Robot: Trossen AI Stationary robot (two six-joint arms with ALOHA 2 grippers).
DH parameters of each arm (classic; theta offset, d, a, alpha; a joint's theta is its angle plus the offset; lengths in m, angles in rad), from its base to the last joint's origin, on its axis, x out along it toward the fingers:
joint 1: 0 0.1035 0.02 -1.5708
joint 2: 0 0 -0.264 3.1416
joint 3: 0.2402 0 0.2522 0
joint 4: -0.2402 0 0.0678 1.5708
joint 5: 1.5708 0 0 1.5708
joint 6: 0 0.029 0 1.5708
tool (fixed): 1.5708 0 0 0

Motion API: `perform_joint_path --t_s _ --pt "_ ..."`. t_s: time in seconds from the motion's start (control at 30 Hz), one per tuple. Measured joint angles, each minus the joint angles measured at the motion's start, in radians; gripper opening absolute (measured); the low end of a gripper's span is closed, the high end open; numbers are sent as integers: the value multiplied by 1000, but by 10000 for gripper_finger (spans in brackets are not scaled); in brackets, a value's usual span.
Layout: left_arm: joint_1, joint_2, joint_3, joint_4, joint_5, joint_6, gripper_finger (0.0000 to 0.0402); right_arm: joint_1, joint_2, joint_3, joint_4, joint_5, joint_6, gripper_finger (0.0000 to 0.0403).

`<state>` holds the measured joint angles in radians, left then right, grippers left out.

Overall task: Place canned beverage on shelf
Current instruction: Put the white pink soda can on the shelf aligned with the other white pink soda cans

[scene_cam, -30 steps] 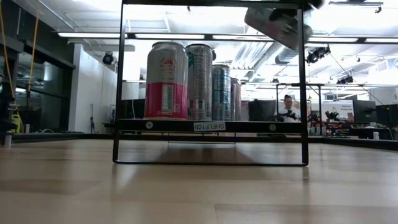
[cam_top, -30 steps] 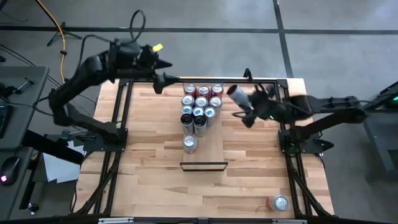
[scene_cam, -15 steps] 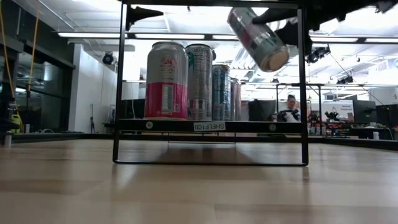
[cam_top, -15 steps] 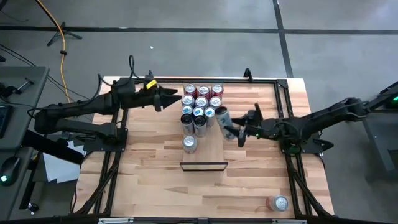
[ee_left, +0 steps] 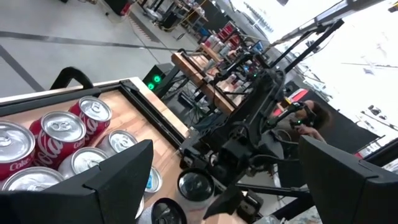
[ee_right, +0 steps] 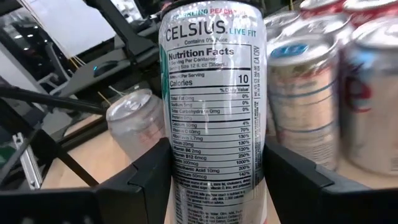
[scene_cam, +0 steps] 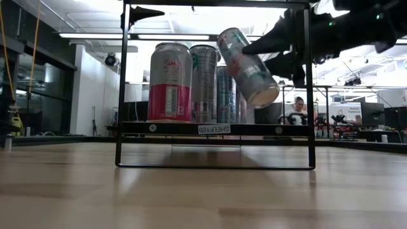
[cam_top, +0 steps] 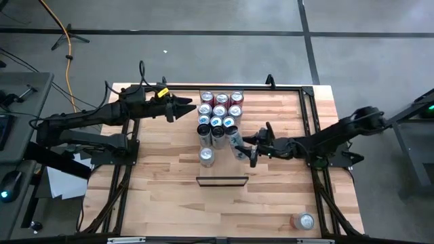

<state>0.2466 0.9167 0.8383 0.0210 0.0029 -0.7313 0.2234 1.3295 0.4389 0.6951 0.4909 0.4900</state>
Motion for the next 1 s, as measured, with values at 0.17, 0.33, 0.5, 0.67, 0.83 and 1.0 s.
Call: perform_joint_path --t_s 0.17,0.33,0.5,0.67,0.83,1.0 --pt "0 -1 0 1 0 -1 344 2 120 0 153 -24 0 203" --pt "0 -1 0 0 5 -1 344 14 199 0 197 -39 3 203" --pt "0 -1 0 0 21 -1 344 27 210 0 207 -39 0 204" --pt "0 -1 0 1 21 -8 344 46 201 0 217 -38 -18 204" --pt "-1 7 0 19 32 -118 344 69 178 0 288 -39 -33 204" --pt "-40 64 5 142 78 -117 344 72 118 21 296 -34 -94 204"
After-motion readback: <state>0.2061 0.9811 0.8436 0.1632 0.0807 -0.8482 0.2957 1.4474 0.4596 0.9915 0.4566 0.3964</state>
